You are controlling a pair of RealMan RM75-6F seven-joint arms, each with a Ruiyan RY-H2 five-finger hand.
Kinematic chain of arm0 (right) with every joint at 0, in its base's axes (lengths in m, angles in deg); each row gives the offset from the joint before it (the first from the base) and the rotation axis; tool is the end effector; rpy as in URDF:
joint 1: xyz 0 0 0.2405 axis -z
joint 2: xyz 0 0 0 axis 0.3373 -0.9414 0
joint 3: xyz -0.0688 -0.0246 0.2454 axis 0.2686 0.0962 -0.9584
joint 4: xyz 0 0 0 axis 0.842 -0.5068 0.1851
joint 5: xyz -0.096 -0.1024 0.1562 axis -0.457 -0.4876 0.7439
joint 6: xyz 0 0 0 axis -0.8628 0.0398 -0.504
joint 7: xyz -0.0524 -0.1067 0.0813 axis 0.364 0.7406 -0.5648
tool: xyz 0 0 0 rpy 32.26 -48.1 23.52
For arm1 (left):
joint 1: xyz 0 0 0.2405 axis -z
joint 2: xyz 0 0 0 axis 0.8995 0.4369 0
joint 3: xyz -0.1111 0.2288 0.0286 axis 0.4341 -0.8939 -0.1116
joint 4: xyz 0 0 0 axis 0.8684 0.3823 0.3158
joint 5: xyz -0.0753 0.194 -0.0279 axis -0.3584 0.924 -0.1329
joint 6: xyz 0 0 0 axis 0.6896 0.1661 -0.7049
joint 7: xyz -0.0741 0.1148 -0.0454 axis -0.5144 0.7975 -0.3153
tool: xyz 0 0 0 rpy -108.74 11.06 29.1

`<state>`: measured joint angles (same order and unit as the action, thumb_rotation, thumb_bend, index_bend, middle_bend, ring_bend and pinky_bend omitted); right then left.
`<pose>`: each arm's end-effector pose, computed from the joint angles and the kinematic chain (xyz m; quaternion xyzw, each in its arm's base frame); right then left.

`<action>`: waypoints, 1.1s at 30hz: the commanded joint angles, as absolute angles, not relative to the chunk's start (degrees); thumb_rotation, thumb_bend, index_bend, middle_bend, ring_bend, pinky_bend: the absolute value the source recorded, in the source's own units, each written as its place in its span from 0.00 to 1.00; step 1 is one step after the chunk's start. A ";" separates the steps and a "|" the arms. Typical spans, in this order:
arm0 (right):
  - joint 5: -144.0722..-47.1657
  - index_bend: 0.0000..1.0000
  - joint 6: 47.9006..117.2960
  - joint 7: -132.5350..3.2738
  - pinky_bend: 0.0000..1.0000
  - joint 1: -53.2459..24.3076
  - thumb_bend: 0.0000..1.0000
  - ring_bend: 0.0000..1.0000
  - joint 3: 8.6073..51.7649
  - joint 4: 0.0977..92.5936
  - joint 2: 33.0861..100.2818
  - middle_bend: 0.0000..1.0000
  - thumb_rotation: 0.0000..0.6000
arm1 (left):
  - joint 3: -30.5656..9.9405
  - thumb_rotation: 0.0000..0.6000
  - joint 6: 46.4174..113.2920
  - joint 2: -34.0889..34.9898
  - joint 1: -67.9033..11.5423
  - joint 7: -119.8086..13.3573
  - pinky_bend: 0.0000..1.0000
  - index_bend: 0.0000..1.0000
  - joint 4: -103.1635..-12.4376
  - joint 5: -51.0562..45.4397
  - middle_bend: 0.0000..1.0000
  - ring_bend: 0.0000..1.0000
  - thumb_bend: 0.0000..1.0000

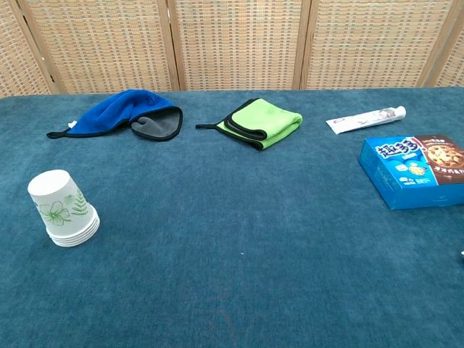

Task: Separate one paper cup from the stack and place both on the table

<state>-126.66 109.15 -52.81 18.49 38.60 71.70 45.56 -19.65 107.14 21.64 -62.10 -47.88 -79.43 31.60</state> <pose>-0.2768 -0.1560 0.1630 0.6206 -0.3267 0.3946 0.5937 -0.2927 0.1495 0.1643 -0.6414 -0.3229 -0.3878 0.5779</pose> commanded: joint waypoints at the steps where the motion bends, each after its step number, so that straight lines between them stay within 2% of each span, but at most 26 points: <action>1: -126.59 0.00 109.21 -52.82 0.00 18.46 0.00 0.00 38.48 71.64 45.72 0.00 1.00 | -19.68 1.00 106.99 21.57 -62.06 -47.84 0.00 0.00 -79.41 31.59 0.00 0.00 0.13; 6: -126.36 0.00 109.16 -53.27 0.00 18.42 0.00 0.00 38.36 71.68 45.78 0.00 1.00 | -19.38 1.00 105.02 21.12 -61.23 -48.02 0.00 0.00 -78.81 30.43 0.00 0.00 0.13; 9: -126.25 0.00 109.54 -53.83 0.00 18.57 0.00 0.00 38.23 71.77 45.56 0.00 1.00 | -18.15 1.00 100.30 19.91 -57.95 -48.14 0.00 0.00 -77.36 29.46 0.00 0.00 0.13; 14: -125.59 0.00 108.35 -54.00 0.00 18.12 0.00 0.00 38.20 71.58 45.67 0.00 1.00 | -17.35 1.00 90.85 17.13 -50.66 -49.29 0.11 0.00 -73.78 31.11 0.00 0.00 0.13; 16: -125.36 0.00 107.91 -53.82 0.00 17.91 0.00 0.00 38.15 71.49 45.81 0.00 1.00 | -16.72 1.00 88.82 15.22 -48.43 -49.62 0.15 0.00 -71.94 31.62 0.01 0.04 0.13; 20: -124.68 0.00 106.97 -53.29 0.00 17.54 0.00 0.00 38.06 71.27 46.21 0.00 1.00 | -15.77 1.00 87.86 10.34 -44.98 -51.10 0.25 0.00 -66.98 33.56 0.12 0.18 0.13; 28: -123.49 0.00 105.90 -53.29 0.00 17.09 0.00 0.00 37.85 70.80 46.60 0.00 1.00 | -15.28 1.00 82.91 6.98 -40.92 -48.69 0.31 0.16 -64.68 31.55 0.24 0.28 0.13; 33: -123.16 0.00 105.90 -53.82 0.00 17.07 0.00 0.00 37.73 70.72 46.46 0.00 1.00 | -15.73 1.00 81.70 6.49 -40.28 -47.93 0.34 0.21 -64.81 30.44 0.29 0.31 0.13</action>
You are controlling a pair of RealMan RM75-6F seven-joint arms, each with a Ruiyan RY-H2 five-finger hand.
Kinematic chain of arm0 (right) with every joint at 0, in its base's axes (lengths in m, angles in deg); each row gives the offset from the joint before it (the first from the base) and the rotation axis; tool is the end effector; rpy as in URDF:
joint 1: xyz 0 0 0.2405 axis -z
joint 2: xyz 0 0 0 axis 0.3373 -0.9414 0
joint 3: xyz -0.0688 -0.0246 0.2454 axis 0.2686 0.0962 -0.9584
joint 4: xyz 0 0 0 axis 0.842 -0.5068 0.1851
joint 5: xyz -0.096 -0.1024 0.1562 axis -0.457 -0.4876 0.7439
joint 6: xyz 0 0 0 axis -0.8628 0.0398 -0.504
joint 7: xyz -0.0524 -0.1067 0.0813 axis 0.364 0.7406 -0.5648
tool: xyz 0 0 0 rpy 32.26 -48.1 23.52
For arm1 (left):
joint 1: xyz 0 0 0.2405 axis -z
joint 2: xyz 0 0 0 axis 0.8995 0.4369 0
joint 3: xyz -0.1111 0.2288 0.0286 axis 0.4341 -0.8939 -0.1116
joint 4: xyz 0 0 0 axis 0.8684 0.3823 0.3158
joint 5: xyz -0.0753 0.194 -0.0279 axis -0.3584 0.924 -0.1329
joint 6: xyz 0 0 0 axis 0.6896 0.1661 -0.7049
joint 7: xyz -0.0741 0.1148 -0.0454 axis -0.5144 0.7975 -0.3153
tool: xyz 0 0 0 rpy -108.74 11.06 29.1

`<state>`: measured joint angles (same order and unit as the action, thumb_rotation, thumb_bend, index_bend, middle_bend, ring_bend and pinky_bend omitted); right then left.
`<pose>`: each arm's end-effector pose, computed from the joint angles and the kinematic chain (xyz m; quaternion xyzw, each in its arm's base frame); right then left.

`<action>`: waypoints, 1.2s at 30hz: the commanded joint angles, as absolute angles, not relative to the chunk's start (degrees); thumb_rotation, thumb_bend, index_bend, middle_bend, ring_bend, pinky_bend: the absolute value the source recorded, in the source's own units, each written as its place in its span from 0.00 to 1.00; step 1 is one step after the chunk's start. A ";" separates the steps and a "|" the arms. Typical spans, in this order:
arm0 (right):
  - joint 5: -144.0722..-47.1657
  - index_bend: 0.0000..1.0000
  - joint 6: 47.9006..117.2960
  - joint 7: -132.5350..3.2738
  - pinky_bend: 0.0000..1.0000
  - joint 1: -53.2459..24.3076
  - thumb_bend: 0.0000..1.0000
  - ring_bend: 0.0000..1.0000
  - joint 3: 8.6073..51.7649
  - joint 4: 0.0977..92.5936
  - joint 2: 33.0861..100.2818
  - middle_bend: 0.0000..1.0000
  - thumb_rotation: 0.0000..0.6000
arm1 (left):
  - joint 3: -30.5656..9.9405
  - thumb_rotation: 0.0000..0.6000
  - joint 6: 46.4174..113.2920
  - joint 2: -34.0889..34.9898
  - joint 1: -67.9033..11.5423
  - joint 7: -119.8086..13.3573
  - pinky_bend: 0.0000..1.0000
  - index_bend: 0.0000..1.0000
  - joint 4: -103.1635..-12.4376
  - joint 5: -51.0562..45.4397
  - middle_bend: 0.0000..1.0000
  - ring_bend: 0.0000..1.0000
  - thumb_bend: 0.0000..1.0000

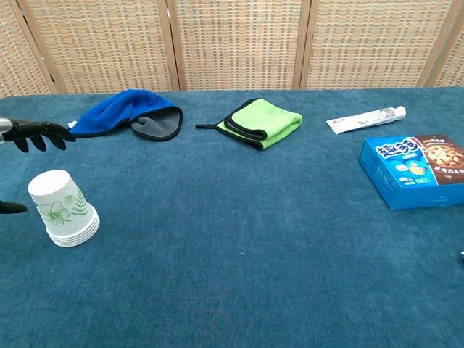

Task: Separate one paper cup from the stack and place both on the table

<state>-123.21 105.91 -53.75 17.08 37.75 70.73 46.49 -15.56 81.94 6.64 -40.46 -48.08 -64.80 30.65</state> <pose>-0.2845 -0.1669 0.1563 0.6170 -0.3491 0.3823 0.5927 -0.2576 0.2710 0.0555 -0.7710 -0.2842 -0.3575 0.4438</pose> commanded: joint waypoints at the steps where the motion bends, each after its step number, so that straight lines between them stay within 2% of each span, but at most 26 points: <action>1: -123.11 0.00 105.88 -53.94 0.00 17.06 0.00 0.00 37.71 70.73 46.43 0.00 1.00 | -15.88 1.00 81.49 6.42 -40.15 -47.78 0.34 0.22 -64.77 30.28 0.30 0.32 0.13; 12: -122.91 0.00 106.10 -54.49 0.00 17.09 0.00 0.00 37.64 70.78 46.21 0.00 1.00 | -15.96 1.00 80.57 3.06 -38.80 -48.74 0.38 0.30 -62.37 28.00 0.35 0.35 0.13; 20: -122.63 0.00 106.03 -54.58 0.00 17.02 0.00 0.00 37.55 70.65 46.26 0.00 1.00 | -16.05 1.00 80.60 2.03 -38.32 -48.26 0.51 0.48 -61.70 26.82 0.50 0.48 0.13; 27: -122.60 0.00 105.73 -54.38 0.00 16.91 0.00 0.00 37.69 70.61 46.36 0.00 1.00 | -15.69 1.00 81.50 2.33 -38.57 -49.29 0.54 0.52 -62.23 25.57 0.54 0.51 0.13; 30: -122.72 0.00 105.63 -54.21 0.00 16.87 0.00 0.00 37.80 70.58 46.44 0.00 1.00 | -15.07 1.00 83.07 2.58 -38.94 -52.12 0.54 0.53 -62.50 25.20 0.54 0.51 0.13; 36: -123.69 0.00 104.65 -53.73 0.00 16.38 0.00 0.00 38.46 69.96 46.95 0.00 1.00 | -12.16 1.00 86.34 2.59 -39.83 -70.27 0.54 0.53 -62.99 23.05 0.54 0.51 0.13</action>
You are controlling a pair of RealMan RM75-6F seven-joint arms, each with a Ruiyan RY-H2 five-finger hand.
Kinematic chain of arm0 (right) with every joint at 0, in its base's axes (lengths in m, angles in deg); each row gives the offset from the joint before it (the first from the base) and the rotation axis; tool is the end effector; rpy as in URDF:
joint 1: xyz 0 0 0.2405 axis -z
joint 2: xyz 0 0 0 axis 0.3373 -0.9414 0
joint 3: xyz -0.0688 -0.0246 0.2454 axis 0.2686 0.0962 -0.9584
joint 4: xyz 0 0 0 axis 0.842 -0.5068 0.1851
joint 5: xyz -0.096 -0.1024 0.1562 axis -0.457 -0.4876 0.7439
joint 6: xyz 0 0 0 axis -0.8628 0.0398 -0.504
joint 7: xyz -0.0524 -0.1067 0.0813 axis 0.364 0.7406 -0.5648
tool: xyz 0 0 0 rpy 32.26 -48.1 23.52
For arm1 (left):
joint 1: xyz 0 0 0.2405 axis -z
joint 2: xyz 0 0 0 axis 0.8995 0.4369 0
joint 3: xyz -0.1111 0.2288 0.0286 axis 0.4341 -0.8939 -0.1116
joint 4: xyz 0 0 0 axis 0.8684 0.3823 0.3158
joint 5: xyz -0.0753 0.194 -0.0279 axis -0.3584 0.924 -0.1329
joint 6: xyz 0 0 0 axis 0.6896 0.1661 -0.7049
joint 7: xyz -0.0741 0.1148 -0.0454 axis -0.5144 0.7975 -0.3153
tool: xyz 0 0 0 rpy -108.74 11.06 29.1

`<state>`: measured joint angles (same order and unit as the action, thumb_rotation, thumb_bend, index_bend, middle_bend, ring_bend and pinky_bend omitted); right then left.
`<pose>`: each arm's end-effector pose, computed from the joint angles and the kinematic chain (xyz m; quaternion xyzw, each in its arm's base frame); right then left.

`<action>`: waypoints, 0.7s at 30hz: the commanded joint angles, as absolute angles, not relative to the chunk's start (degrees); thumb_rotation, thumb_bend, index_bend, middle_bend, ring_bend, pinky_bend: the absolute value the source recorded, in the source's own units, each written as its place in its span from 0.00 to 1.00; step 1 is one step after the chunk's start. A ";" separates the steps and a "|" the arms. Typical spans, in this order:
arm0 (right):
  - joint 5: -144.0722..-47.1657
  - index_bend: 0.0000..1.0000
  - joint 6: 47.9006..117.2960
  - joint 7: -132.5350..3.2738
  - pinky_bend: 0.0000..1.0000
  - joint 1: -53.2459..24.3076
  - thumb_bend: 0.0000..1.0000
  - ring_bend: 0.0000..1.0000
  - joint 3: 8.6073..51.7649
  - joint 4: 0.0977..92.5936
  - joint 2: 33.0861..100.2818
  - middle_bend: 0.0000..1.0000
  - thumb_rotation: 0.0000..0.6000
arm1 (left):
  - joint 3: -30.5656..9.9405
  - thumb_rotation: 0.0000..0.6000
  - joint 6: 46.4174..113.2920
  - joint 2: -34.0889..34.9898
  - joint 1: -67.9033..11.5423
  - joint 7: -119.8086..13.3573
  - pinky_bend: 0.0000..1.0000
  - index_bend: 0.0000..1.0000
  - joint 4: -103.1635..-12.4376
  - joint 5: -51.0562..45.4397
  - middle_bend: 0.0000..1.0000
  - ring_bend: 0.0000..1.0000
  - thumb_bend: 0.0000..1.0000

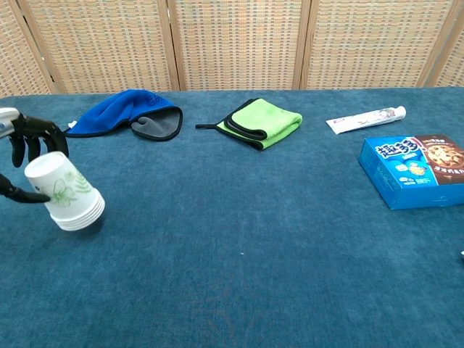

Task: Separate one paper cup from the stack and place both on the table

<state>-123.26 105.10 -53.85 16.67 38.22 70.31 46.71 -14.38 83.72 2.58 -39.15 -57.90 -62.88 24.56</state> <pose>-0.2857 -0.1673 0.1526 0.6236 -0.3523 0.3776 0.5869 -0.2536 0.2854 0.0464 -0.7036 -0.3747 -0.4206 0.4331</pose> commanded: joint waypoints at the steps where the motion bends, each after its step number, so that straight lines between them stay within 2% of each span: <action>1: -124.09 0.00 104.32 -53.78 0.00 16.09 0.00 0.00 38.55 69.64 47.12 0.00 1.00 | -11.77 1.00 86.36 2.44 -39.78 -74.04 0.54 0.53 -62.84 22.72 0.54 0.51 0.13; 3: -125.88 0.00 103.60 -54.57 0.00 14.66 0.00 0.00 38.28 67.66 48.01 0.00 1.00 | -10.16 1.00 83.42 2.60 -38.49 -87.37 0.54 0.53 -64.14 20.76 0.54 0.51 0.13; 9: -128.23 0.00 101.28 -56.49 0.00 10.83 0.00 0.00 36.98 63.61 48.68 0.00 1.00 | -6.77 1.00 74.66 1.46 -32.59 -105.90 0.54 0.52 -65.39 18.20 0.53 0.51 0.13; 15: -130.38 0.01 101.41 -58.87 0.00 7.12 0.00 0.00 34.50 61.04 48.65 0.00 1.00 | -3.10 1.00 69.38 -2.48 -27.78 -111.64 0.54 0.52 -64.43 14.46 0.53 0.51 0.13; 21: -134.34 0.16 104.19 -64.74 0.00 3.42 0.02 0.01 32.55 56.10 50.53 0.10 1.00 | -0.69 1.00 65.48 -6.83 -23.74 -112.13 0.54 0.53 -62.41 11.42 0.53 0.51 0.13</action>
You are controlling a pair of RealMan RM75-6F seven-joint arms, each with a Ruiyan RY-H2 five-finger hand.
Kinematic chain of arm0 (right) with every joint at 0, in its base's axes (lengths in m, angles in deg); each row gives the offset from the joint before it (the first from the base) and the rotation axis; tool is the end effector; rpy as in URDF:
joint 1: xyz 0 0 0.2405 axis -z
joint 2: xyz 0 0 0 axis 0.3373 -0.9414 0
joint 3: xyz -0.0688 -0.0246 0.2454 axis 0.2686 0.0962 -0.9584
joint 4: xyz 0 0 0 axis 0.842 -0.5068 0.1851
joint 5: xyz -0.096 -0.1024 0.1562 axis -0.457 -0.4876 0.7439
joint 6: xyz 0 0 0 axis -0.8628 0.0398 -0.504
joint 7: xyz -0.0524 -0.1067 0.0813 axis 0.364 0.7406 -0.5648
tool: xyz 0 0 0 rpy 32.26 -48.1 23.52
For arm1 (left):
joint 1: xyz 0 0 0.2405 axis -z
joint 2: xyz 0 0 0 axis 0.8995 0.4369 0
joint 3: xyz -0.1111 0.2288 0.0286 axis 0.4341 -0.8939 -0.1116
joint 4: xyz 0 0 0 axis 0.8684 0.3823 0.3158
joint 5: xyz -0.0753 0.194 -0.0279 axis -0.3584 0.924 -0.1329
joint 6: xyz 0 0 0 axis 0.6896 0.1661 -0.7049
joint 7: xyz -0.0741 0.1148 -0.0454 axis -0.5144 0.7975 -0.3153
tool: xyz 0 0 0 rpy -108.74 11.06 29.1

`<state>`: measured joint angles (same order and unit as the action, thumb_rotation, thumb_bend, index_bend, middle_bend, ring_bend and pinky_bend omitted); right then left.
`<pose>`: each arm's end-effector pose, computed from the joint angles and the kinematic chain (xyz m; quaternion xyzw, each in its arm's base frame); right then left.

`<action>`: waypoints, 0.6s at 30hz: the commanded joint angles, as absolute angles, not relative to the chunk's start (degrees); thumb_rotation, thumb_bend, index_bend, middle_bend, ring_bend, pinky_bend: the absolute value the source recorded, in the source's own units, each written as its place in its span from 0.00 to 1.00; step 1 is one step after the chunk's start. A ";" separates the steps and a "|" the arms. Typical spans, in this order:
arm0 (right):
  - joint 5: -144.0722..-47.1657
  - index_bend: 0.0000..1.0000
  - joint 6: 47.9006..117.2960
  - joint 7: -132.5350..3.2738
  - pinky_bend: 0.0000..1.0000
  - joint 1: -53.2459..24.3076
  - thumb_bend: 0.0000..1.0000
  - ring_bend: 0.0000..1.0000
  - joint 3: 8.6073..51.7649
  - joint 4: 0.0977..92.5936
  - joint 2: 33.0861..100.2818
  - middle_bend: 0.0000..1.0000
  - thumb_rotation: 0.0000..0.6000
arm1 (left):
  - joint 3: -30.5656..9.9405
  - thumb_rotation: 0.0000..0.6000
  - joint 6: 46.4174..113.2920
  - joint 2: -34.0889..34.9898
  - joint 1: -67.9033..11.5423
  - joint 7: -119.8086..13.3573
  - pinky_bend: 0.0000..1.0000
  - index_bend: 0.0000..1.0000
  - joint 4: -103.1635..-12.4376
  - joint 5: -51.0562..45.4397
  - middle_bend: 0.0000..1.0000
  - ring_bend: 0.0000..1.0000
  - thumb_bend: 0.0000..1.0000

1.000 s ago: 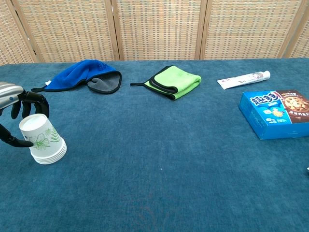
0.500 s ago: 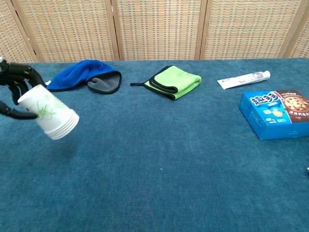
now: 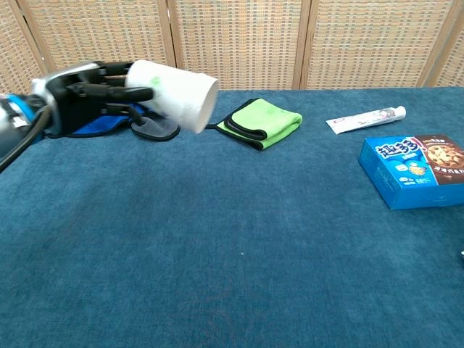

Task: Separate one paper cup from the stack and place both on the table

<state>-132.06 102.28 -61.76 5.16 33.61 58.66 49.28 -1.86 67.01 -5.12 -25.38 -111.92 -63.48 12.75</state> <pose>-0.2580 -0.2397 0.1509 0.6901 -0.2363 0.4524 0.5132 -0.1540 0.3638 0.0035 -0.4076 -0.7045 -0.5713 0.1059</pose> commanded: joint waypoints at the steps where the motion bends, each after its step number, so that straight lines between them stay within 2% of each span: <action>1: -135.22 0.22 105.11 -65.77 0.00 2.91 0.04 0.03 32.28 55.08 51.05 0.14 1.00 | -0.41 1.00 65.09 -7.36 -23.27 -112.03 0.54 0.53 -62.11 11.09 0.53 0.51 0.13; 3: -137.65 0.28 107.75 -68.40 0.00 1.42 0.10 0.08 31.62 51.48 52.83 0.20 1.00 | 0.46 1.00 63.86 -8.83 -21.82 -111.78 0.54 0.52 -61.29 10.08 0.53 0.51 0.13; 7: -140.26 0.32 109.41 -70.22 0.00 -1.28 0.14 0.10 30.92 46.98 54.50 0.23 1.00 | 1.90 1.00 61.91 -10.97 -19.45 -111.48 0.54 0.52 -60.25 8.72 0.53 0.51 0.13; 15: -141.98 0.34 105.94 -70.35 0.00 -7.76 0.18 0.11 30.41 42.62 56.23 0.23 1.00 | 4.78 1.00 58.55 -15.13 -14.84 -109.95 0.54 0.53 -57.89 5.66 0.53 0.51 0.13; 18: -142.37 0.37 105.21 -70.34 0.01 -9.98 0.20 0.12 30.14 41.99 57.30 0.23 1.00 | 5.68 1.00 57.22 -16.16 -13.55 -109.88 0.54 0.52 -57.87 4.59 0.53 0.51 0.13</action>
